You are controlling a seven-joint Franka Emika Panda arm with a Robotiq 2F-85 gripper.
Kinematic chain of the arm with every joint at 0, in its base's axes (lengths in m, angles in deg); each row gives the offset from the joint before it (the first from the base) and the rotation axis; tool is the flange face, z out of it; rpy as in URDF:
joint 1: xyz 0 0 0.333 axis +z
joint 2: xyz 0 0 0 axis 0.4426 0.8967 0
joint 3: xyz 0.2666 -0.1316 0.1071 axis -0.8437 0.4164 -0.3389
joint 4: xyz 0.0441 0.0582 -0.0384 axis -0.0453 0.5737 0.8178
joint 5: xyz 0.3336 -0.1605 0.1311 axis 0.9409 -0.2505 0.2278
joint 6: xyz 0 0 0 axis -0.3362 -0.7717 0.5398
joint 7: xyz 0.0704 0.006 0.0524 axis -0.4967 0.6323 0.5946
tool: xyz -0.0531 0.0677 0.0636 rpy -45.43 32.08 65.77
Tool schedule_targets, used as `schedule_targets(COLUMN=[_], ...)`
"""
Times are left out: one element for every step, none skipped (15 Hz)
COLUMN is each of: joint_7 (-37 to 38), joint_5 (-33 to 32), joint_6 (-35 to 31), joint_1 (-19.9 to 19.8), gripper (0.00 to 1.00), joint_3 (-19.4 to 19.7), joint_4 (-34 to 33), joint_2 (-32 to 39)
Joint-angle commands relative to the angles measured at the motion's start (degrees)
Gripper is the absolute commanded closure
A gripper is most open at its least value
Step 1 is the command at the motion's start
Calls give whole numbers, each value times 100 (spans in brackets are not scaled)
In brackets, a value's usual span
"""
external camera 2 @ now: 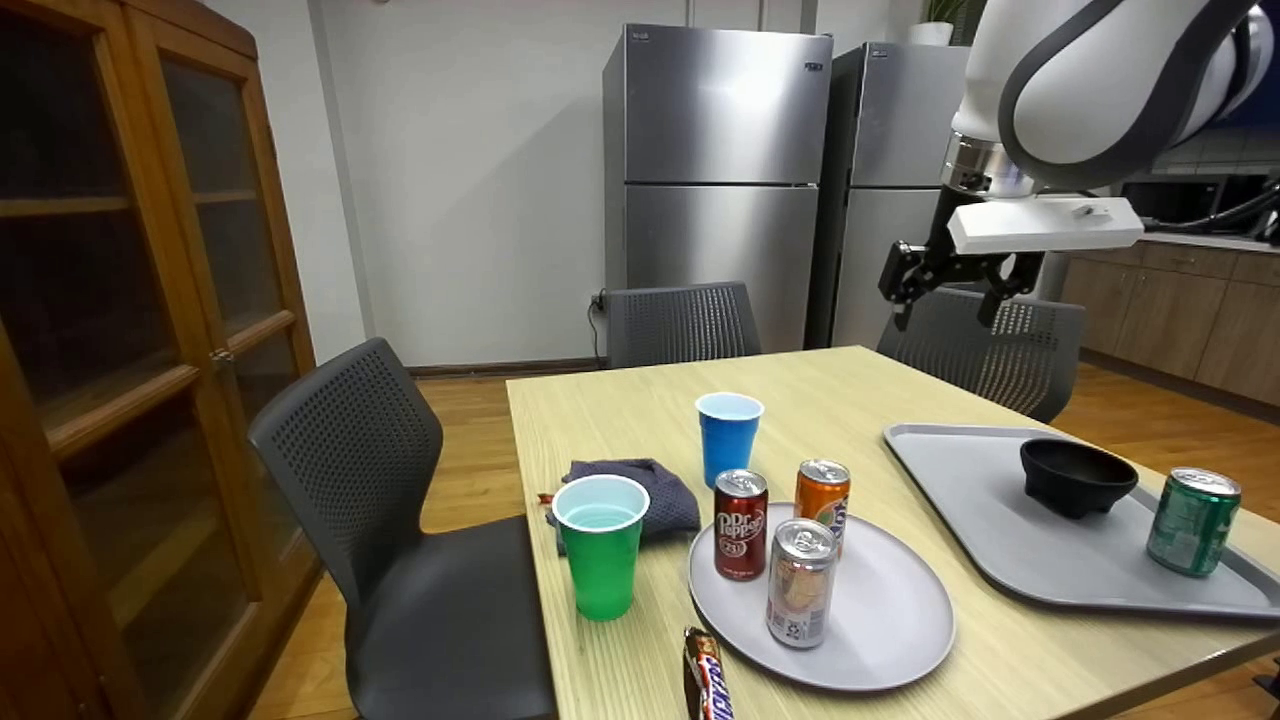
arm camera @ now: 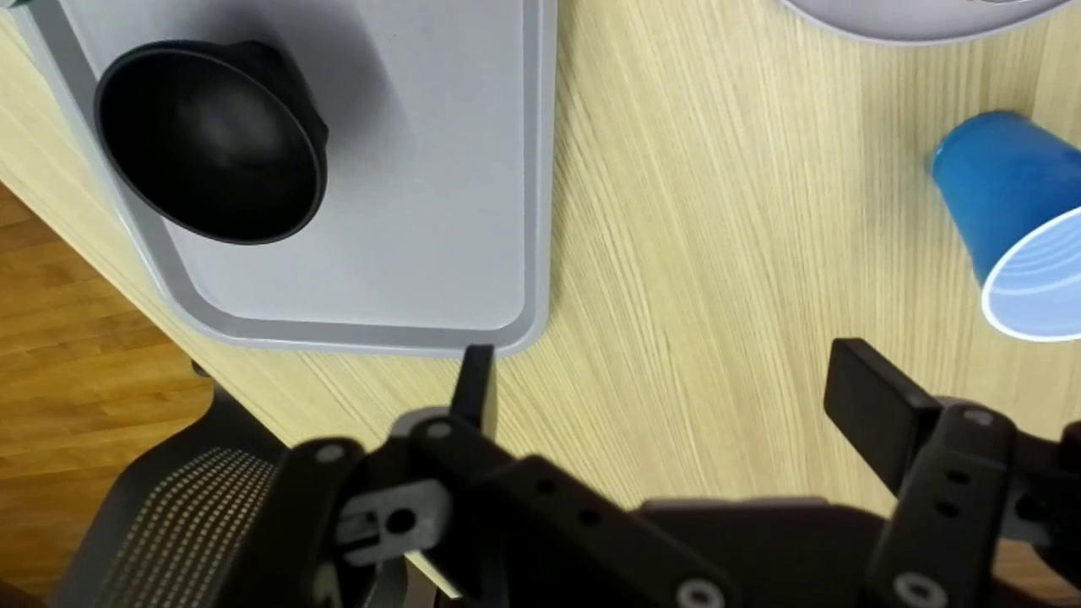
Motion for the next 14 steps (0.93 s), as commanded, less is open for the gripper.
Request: schedule_targets(joint_7=[-774, -979, -1129, -1195, -1222, -1195, -1149, -1069, -1043, -979, -930, -882, -792, -772], joint_5=[489, 652, 795, 878, 941, 952, 930, 857, 842, 780, 735, 689, 589, 572], joint_6=[-62, -65, -43, -14, 4, 19, 31, 37, 55, 47, 52, 50, 39, 45], joint_1=[-308, -330, -350, -377, -405, -440, -477, -525, -568, -628, -684, -746, -813, -879], gripper=[0, 0, 0, 0, 0, 0, 0, 0, 0, 0, 0, 0, 0, 0], joint_3=[-334, -369, -395, -403, -407, -403, -389, -366, -356, -333, -316, -294, -268, -244], joint_4=[-33, -32, -46, -70, -81, -89, -95, -101, -112, -115, -123, -127, -141, -146], joint_2=[-33, -34, -28, -17, -13, -14, -18, -18, -16, -12, -7, -8, -1, 5])
